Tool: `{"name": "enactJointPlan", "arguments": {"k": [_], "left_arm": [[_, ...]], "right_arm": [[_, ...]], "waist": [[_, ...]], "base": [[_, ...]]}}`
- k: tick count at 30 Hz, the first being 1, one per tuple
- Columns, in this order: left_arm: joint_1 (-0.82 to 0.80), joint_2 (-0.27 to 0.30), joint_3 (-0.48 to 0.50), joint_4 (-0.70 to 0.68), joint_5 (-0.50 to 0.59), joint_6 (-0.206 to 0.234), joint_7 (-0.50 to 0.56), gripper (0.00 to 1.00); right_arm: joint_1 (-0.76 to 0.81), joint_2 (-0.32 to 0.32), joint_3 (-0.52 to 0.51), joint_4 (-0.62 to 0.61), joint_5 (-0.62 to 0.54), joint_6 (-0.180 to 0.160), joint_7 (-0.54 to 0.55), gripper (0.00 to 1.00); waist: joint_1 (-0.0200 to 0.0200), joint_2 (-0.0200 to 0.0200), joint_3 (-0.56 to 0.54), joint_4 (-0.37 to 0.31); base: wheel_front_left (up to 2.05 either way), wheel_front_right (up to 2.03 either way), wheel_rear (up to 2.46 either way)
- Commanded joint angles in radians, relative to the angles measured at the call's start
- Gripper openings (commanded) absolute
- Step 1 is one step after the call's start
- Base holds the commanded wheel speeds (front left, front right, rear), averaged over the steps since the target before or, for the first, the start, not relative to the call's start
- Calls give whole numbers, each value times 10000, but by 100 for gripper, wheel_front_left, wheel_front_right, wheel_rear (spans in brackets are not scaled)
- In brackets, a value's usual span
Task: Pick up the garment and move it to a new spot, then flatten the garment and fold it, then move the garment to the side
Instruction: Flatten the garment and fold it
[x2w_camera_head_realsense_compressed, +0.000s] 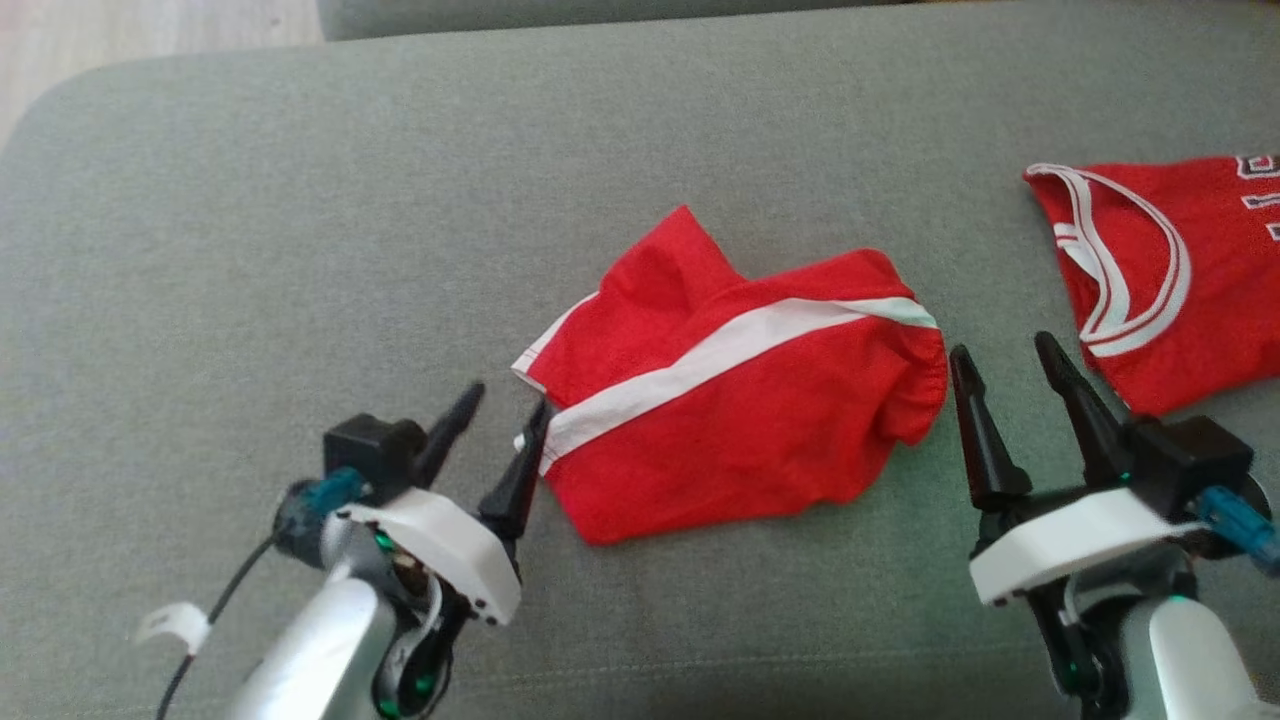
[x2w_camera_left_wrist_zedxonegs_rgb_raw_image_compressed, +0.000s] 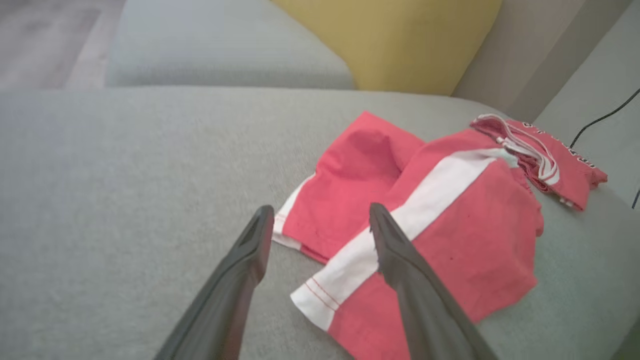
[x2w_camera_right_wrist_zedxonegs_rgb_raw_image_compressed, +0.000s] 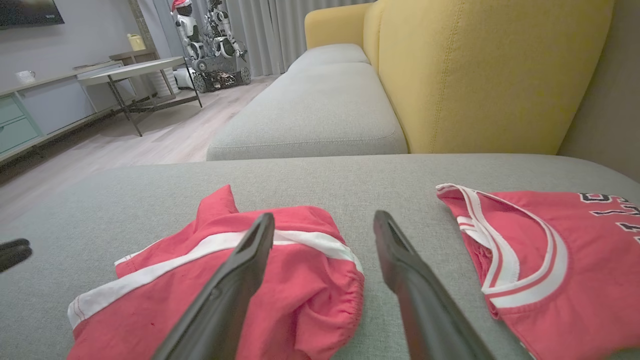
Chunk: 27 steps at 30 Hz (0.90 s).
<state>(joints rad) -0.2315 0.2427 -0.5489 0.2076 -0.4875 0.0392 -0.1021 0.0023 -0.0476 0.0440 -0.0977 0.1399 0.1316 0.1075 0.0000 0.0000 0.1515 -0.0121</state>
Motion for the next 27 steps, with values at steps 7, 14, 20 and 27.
{"name": "enactJointPlan", "arguments": {"k": [7,14,20,27], "left_arm": [[-904,-394,-81,2066,-526,-918,79,100],[-1292,-516,-174,3137,-648,-1223,-254,0],[-1514,-551,-183,3440,-687,-1292,-458,0],[-1841,-635,-234,3622,-660,-1326,-704,0]], "right_arm": [[-644,-26,349,-141,125,-9,-13,100],[-756,-26,-1,64,139,-9,-43,100],[-1143,-35,-446,527,-12,-9,-28,100],[-2191,-493,-179,2205,162,-9,230,100]], "waist": [[0,0,425,-369],[0,0,564,-412],[0,0,659,-311],[0,0,886,-49]], "base": [[0,0,0],[0,0,0],[0,0,0],[0,0,0]]}}
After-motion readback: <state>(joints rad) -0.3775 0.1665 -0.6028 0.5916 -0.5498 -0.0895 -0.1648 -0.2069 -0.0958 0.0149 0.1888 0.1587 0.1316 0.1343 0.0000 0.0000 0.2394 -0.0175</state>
